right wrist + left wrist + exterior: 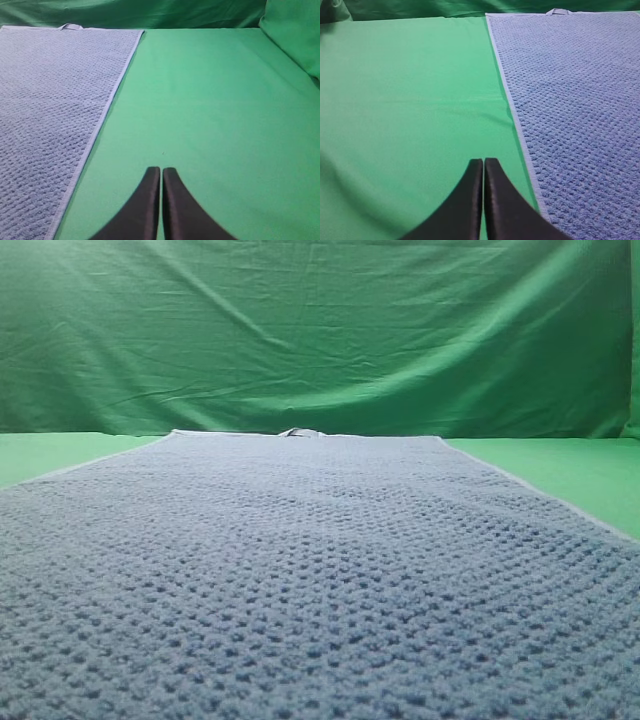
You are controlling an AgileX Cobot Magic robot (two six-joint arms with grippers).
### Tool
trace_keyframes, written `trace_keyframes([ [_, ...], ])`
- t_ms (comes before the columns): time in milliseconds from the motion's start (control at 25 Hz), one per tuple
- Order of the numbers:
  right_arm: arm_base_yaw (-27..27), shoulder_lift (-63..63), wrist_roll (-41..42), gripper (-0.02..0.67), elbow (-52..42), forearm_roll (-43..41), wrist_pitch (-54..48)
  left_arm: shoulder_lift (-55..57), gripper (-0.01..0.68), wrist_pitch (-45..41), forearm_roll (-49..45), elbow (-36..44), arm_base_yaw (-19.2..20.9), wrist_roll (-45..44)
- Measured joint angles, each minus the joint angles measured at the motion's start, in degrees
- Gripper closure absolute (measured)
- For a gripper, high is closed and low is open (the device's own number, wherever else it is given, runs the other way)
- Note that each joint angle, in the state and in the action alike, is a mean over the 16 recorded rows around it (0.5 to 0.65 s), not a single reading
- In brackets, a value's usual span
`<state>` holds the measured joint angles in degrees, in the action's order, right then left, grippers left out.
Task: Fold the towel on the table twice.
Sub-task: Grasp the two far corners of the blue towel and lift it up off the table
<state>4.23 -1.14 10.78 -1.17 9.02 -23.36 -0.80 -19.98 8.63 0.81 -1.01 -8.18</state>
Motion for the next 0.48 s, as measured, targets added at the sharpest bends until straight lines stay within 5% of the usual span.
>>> trace_keyframes([
  [480,0.0,0.0,0.0,0.649,0.0,0.03,0.0,0.0,0.673,0.0,0.07,0.0,0.0,0.0],
])
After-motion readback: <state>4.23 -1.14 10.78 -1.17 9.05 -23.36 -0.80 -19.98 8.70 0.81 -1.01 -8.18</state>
